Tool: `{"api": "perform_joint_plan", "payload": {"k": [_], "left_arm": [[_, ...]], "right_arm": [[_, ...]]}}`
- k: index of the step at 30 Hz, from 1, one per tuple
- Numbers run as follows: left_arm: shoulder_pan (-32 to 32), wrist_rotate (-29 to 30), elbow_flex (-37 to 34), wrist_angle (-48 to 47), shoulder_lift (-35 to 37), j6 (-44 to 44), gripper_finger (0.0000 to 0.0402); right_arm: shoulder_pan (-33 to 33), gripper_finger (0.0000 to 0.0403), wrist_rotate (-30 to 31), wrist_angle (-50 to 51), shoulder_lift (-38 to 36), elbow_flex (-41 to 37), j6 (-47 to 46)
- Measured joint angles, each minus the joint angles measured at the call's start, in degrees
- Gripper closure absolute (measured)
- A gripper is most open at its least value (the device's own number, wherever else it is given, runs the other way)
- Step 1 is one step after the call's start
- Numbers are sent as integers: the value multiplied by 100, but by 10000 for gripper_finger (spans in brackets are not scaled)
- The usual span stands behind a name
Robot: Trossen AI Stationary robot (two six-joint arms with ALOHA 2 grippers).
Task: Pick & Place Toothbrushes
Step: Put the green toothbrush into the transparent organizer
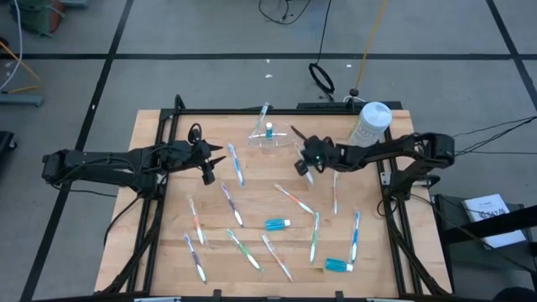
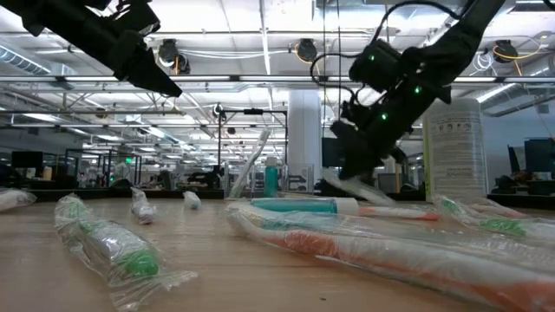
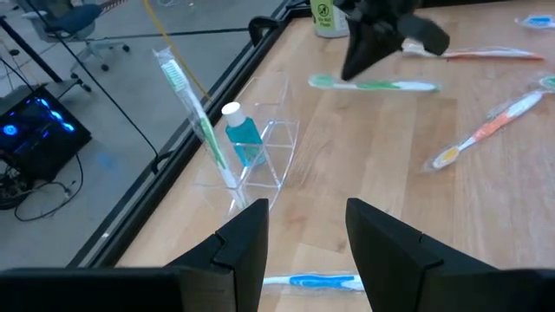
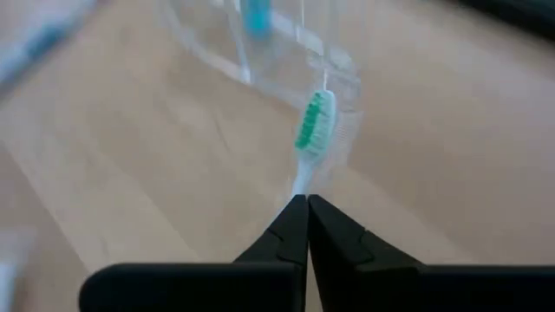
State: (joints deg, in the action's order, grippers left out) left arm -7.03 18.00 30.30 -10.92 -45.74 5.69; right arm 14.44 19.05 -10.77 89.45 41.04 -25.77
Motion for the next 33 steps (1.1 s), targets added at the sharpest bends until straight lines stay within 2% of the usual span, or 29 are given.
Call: {"api": "perform_joint_plan", "payload": {"k": [4, 10, 15, 18, 24, 30, 33], "left_arm": [[-2, 0, 0, 8, 0, 3, 240], [-2, 9, 0, 172, 0, 157, 240], [-4, 10, 0, 228, -1, 307, 240], [-4, 11, 0, 253, -1, 494, 240], [-4, 11, 0, 636, -2, 781, 240], [-8, 13, 0, 1151, -2, 1109, 240], [-8, 11, 0, 1254, 0, 1115, 240]], "right_arm": [[-70, 402, 9, -1019, -141, 0, 368], [-70, 402, 21, -3602, -146, 4, 1432], [-1, 403, 446, -5121, -140, 6, 2851], [105, 403, 376, -5967, -39, 55, 3594], [285, 403, 322, -6364, 358, 421, 3974], [512, 403, 339, -6262, 1230, 858, 4333], [671, 403, 654, -6276, 1645, 965, 4344]]}}
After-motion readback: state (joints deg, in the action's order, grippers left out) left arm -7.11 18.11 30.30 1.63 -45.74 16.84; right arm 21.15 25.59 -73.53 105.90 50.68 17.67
